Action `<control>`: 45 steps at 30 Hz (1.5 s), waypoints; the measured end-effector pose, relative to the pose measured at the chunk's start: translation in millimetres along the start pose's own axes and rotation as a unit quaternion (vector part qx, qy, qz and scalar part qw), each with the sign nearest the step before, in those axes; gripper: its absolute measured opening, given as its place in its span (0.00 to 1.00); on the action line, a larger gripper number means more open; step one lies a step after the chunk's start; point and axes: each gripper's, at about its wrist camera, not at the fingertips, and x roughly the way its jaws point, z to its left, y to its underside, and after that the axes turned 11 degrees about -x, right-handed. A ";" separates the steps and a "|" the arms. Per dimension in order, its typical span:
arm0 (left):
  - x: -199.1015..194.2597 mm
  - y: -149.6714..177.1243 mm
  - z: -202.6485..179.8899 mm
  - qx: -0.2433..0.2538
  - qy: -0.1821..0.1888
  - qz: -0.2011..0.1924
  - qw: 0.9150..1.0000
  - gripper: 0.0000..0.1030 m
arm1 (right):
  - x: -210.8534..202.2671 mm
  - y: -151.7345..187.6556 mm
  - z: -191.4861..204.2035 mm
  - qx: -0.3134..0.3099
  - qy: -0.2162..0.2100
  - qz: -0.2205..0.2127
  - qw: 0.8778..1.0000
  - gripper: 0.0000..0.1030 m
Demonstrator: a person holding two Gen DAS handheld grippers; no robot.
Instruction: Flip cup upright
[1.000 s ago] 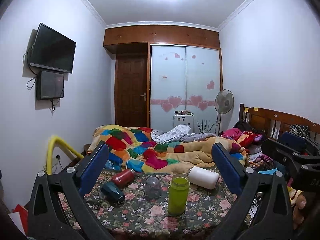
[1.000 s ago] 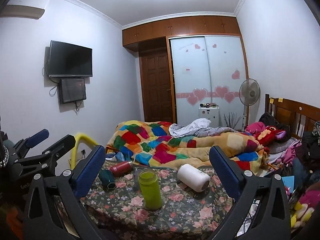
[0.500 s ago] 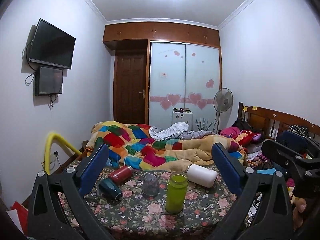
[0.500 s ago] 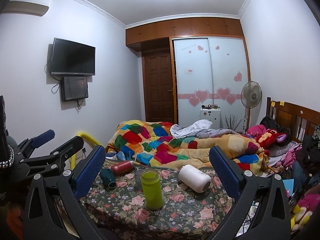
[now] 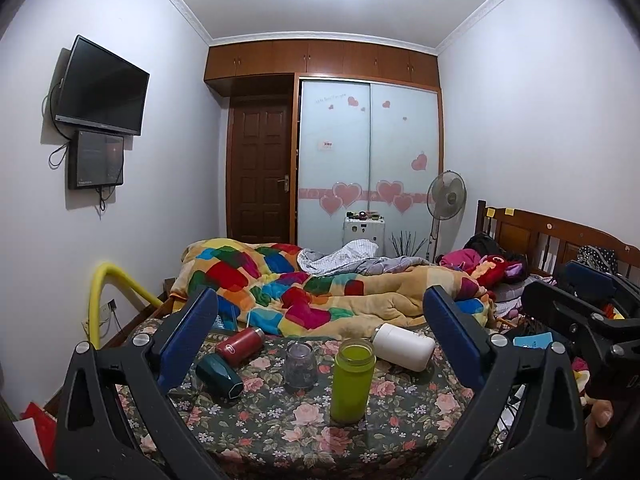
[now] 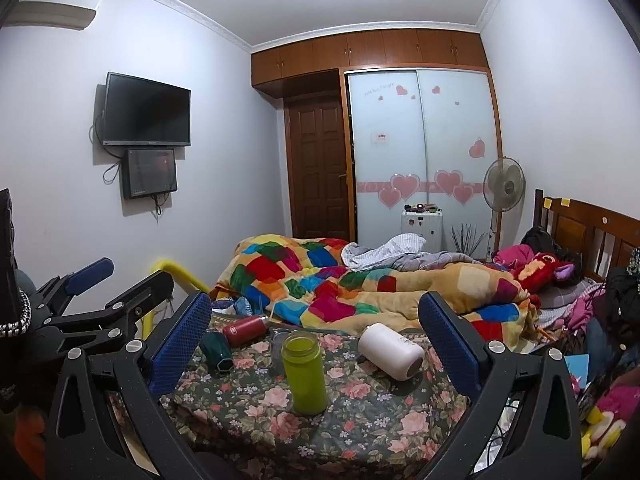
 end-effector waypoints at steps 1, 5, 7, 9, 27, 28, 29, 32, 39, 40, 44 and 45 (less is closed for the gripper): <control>-0.2 -0.6 0.8 0.000 0.001 0.000 1.000 1.00 | -0.3 -0.1 -0.3 0.000 0.000 0.000 1.000 1.00; 1.4 0.0 0.7 -0.001 0.001 0.001 1.000 1.00 | 1.0 0.0 -1.2 0.002 0.000 0.001 1.000 1.00; 1.4 0.5 0.9 0.000 0.001 0.002 1.000 1.00 | 0.7 0.0 -1.6 0.002 -0.001 0.001 1.000 1.00; 1.9 0.8 1.4 0.000 0.001 0.002 1.000 1.00 | 1.7 0.1 -1.5 0.002 0.000 0.002 1.000 1.00; 4.9 0.2 -1.4 0.001 0.009 0.002 1.000 1.00 | 2.2 0.5 -1.3 0.005 0.001 0.002 1.000 1.00; 4.9 0.0 -1.2 0.000 0.009 0.002 1.000 1.00 | 2.2 0.5 -1.2 0.005 0.001 0.002 1.000 1.00; 4.5 -0.3 -1.0 0.000 0.010 0.002 1.000 1.00 | 2.2 0.5 -1.1 0.005 0.001 0.002 1.000 1.00; 4.0 -1.2 -0.2 -0.001 0.014 0.002 1.000 1.00 | 2.3 0.3 -0.7 0.005 0.001 0.002 1.000 1.00; 2.7 -1.9 -0.7 -0.001 0.014 0.001 1.000 1.00 | 2.2 -0.3 -0.4 0.005 -0.001 0.002 1.000 1.00; 2.8 -1.9 -0.8 -0.001 0.015 0.001 1.000 1.00 | 1.9 -0.3 -0.4 0.004 -0.001 0.002 1.000 1.00; 4.3 -3.3 -0.5 -0.005 0.017 0.005 1.000 1.00 | 3.2 -2.2 0.8 0.002 0.000 0.003 1.000 1.00; 5.0 -3.5 -0.1 -0.007 0.019 0.007 1.000 1.00 | 3.3 -2.4 0.7 0.002 0.000 0.003 1.000 1.00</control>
